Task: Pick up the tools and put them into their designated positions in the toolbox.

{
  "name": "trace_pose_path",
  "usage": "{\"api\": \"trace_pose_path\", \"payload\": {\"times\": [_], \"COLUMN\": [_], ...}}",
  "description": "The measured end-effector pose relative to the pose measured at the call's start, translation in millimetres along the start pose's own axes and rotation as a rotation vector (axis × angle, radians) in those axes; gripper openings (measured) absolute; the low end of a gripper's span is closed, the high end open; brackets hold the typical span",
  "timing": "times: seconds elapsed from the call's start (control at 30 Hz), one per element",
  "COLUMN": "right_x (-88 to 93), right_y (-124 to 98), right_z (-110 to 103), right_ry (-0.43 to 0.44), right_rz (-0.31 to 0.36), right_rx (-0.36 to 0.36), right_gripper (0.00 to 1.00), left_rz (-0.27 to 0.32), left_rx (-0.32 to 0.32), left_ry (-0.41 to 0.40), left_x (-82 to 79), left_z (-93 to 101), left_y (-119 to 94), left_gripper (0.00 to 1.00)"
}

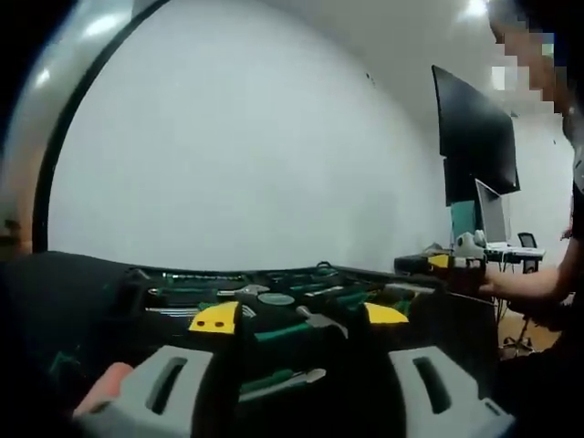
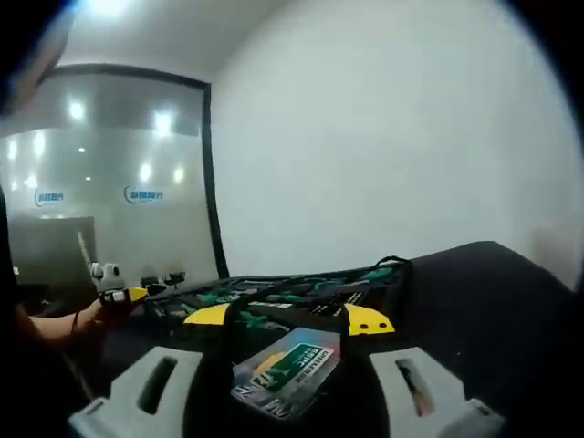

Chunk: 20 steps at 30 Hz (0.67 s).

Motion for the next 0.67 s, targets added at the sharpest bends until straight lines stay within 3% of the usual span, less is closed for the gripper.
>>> {"api": "trace_pose_path", "payload": {"times": [0.67], "right_x": [1.6], "right_y": [1.8], "right_z": [0.2], "right_ry": [-0.015], "right_rz": [-0.019], "right_rx": [-0.005], "right_gripper": [0.43], "left_rz": [-0.060], "left_rx": [0.009], "left_ry": [0.035], "left_x": [7.3], "left_z": [3.8], "left_y": [2.7], "left_gripper": [0.41]}}
Point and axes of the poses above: the point that each gripper's makers call its tool centre point, and the gripper's own axes: y roughly forward along the fingers, z roughly to its right, x roughly out of its underside, the point moved 8 cm from there along -y, roughly backward along the fingers, and after that the axes turned 10 degrees about y, right-handed, at the moved point
